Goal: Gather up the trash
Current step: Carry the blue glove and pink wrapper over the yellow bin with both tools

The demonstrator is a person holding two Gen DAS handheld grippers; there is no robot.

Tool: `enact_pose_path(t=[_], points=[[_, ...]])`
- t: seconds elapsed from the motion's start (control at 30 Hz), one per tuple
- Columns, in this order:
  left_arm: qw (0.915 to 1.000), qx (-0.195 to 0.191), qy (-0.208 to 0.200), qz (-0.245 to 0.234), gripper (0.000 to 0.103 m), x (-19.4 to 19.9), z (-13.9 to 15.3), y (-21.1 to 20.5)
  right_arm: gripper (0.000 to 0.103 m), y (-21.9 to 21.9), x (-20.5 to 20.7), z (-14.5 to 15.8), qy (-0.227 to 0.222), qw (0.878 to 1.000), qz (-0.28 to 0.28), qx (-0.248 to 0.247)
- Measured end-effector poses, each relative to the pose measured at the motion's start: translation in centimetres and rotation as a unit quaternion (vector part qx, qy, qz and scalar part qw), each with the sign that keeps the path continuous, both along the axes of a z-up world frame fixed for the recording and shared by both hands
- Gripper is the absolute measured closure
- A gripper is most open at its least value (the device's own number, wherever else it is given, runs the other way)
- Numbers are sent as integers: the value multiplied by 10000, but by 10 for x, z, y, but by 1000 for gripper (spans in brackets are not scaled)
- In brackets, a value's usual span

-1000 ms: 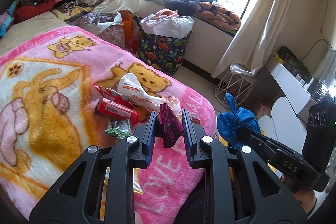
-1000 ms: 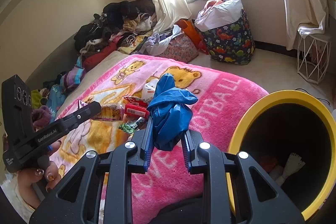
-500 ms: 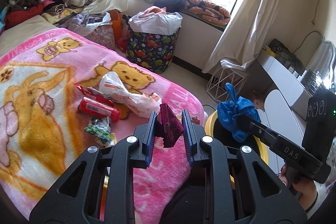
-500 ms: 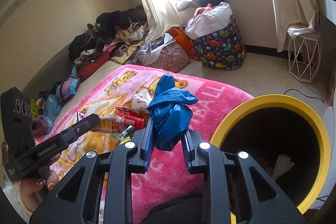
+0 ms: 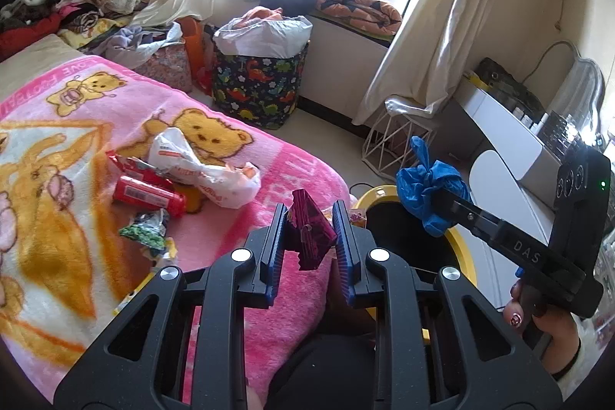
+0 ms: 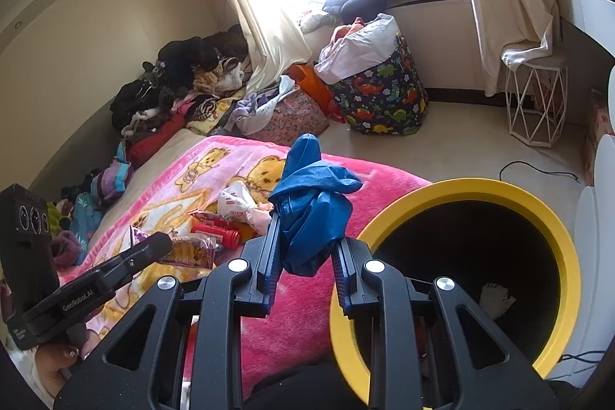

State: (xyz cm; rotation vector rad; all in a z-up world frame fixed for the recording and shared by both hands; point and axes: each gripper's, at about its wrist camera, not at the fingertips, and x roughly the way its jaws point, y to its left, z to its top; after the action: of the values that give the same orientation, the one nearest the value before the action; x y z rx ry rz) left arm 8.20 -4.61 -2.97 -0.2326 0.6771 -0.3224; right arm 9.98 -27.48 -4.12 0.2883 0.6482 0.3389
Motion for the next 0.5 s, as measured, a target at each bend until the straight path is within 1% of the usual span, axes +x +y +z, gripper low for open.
enact_pose_path(t=[0.5], points=[[9994, 72, 8, -348, 85, -2, -3, -32, 79, -35, -2, -2, -10, 9990, -447, 3]])
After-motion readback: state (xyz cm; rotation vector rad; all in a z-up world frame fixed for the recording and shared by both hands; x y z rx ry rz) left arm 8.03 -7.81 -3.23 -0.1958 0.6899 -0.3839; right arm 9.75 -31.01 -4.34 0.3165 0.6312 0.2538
